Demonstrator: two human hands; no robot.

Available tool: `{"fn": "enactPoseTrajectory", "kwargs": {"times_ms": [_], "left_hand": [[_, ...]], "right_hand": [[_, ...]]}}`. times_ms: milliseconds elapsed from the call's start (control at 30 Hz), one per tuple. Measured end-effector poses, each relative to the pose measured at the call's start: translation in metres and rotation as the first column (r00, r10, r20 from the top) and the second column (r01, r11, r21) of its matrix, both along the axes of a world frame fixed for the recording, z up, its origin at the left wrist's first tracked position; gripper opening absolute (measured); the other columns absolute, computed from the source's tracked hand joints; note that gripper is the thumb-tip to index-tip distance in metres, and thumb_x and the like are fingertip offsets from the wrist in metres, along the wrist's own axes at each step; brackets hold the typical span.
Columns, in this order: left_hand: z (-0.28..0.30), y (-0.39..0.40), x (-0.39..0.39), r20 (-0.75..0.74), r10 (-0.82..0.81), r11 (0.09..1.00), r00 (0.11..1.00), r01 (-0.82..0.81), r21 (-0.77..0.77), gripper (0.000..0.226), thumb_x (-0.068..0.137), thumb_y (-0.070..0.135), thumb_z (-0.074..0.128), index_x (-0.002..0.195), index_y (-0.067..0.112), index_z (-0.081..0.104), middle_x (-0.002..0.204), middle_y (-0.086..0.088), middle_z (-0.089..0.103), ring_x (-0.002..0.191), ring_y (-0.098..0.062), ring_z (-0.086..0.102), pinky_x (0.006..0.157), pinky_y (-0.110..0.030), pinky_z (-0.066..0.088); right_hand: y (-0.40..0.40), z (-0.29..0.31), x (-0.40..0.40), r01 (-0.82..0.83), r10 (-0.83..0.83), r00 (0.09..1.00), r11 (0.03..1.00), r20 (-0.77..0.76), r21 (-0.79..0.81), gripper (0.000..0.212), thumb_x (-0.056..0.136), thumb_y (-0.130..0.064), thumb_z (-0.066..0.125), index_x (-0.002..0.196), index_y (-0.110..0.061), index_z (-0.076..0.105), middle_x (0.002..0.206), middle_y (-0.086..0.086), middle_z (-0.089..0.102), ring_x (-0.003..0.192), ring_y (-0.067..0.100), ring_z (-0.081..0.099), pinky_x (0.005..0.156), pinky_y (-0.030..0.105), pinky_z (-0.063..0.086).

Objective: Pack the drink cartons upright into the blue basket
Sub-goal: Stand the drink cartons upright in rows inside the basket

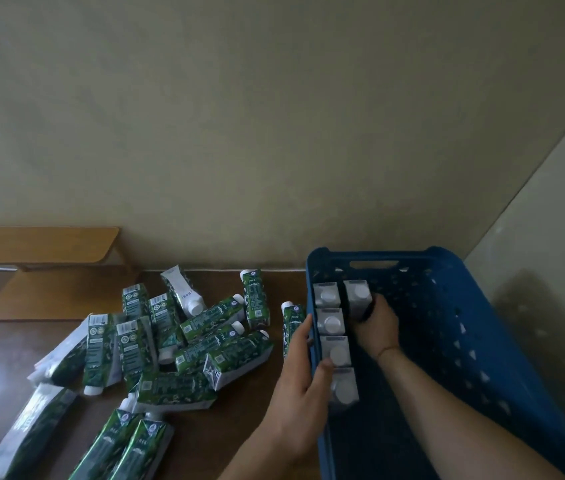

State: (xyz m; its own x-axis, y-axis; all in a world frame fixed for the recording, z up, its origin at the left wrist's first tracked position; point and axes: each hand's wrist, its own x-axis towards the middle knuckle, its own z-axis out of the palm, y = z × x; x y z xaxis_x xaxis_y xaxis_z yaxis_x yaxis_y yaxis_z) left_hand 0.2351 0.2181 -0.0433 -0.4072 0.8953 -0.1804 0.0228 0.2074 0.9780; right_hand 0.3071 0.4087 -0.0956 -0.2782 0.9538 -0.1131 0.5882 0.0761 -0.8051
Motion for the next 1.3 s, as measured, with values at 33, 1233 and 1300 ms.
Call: {"fn": "enactPoseTrajectory", "kwargs": {"times_ms": [33, 1233, 1300], "left_hand": [[0.001, -0.001, -0.001, -0.012, -0.005, 1.0, 1.0, 0.005, 0.001, 0.059, 0.092, 0.044, 0.042, 0.147, 0.054, 0.02, 0.145, 0.027, 0.044, 0.137, 0.0, 0.042, 0.115, -0.039, 0.04], [-0.031, -0.053, -0.112, -0.681, -0.032, 0.907, 0.732, -0.265, -0.327, 0.057, 0.091, 0.024, 0.064, 0.144, 0.013, 0.046, 0.135, -0.006, 0.055, 0.123, -0.024, 0.052, 0.104, -0.036, 0.047], [-0.02, -0.07, -0.115, -0.329, 0.204, 0.917, 0.922, -0.298, -0.265, 0.05, 0.091, 0.028, 0.068, 0.137, 0.016, 0.053, 0.119, -0.003, 0.061, 0.099, -0.019, 0.064, 0.078, -0.028, 0.058]], "right_hand": [[0.0, -0.006, 0.0, -0.027, 0.027, 0.999, 1.0, 0.031, 0.003, 0.048, 0.076, -0.01, 0.076, 0.119, -0.004, 0.054, 0.121, 0.02, 0.061, 0.107, 0.031, 0.058, 0.082, 0.028, 0.042], [-0.123, 0.096, -0.012, -0.617, 0.547, 0.782, 0.616, 0.298, 0.49, 0.02, 0.082, -0.017, 0.071, 0.102, -0.016, 0.07, 0.091, -0.006, 0.064, 0.096, 0.009, 0.053, 0.09, 0.033, 0.049], [-0.123, 0.098, -0.009, -0.629, 0.54, 0.776, 0.625, 0.326, 0.463, 0.038, 0.079, -0.021, 0.073, 0.116, -0.018, 0.064, 0.108, -0.003, 0.064, 0.111, 0.014, 0.053, 0.109, 0.045, 0.037]]}}
